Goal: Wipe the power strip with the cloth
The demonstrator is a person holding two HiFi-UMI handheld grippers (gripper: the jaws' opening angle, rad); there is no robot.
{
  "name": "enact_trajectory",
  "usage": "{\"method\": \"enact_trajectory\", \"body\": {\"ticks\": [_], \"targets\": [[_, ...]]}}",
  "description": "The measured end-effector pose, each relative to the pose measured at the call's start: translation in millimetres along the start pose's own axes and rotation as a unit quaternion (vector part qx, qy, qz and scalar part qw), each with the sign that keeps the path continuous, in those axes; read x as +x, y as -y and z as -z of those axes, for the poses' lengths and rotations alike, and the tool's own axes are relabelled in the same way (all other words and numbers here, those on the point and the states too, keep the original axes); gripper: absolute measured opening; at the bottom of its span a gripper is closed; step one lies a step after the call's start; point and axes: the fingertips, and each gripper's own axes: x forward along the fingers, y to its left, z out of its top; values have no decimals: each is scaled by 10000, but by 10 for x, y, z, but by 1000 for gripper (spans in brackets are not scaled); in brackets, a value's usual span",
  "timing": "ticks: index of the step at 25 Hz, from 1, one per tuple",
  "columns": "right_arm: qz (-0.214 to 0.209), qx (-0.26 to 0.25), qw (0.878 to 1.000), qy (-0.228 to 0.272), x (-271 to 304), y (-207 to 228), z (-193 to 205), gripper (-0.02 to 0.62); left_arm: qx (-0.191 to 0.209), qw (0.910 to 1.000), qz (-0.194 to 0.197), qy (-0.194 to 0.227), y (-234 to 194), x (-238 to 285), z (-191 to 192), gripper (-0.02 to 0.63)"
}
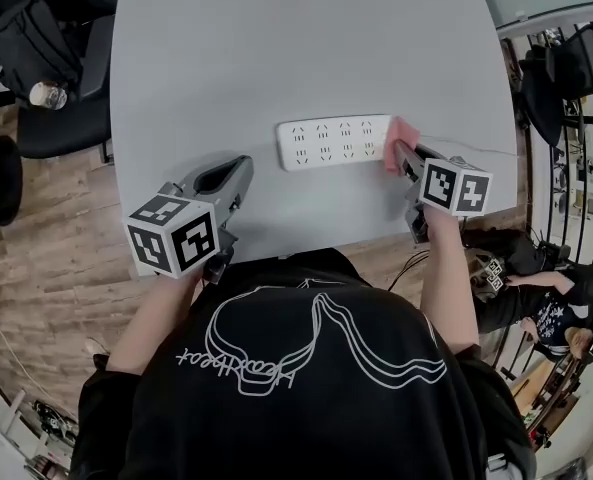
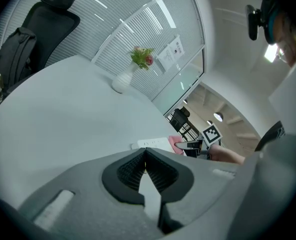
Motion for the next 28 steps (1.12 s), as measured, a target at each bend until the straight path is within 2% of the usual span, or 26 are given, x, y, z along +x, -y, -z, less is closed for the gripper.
{"method": "enact_trajectory", "body": {"ticks": [6,11,14,17,19,23,28], "targets": [[33,-9,10000,-42,-30,33,13,34,7,10000,-12,-5,17,-29,44,13],[12,-180,9995,248,-215,-95,-153,34,36,10000,-27,7,58,-37,37,12],[-243,-169,9985,464,-323,-278,-296,34,76,10000,-65,1,45,-45,16,12],[-621,-265,9959,599,-343,-569,-410,34,360,9985,-363,-171,-11,-26,56,12],[-912,-366,9933,606,-310,-787,-422,35,437,9979,-406,-236,22,-4,101,12],[-1495,-592,9860,448,-173,-1224,-338,35,320,9987,-281,-287,112,25,121,12],[-1842,-931,9784,144,61,-1678,-145,35,276,9988,-302,-281,17,-14,119,12]]}}
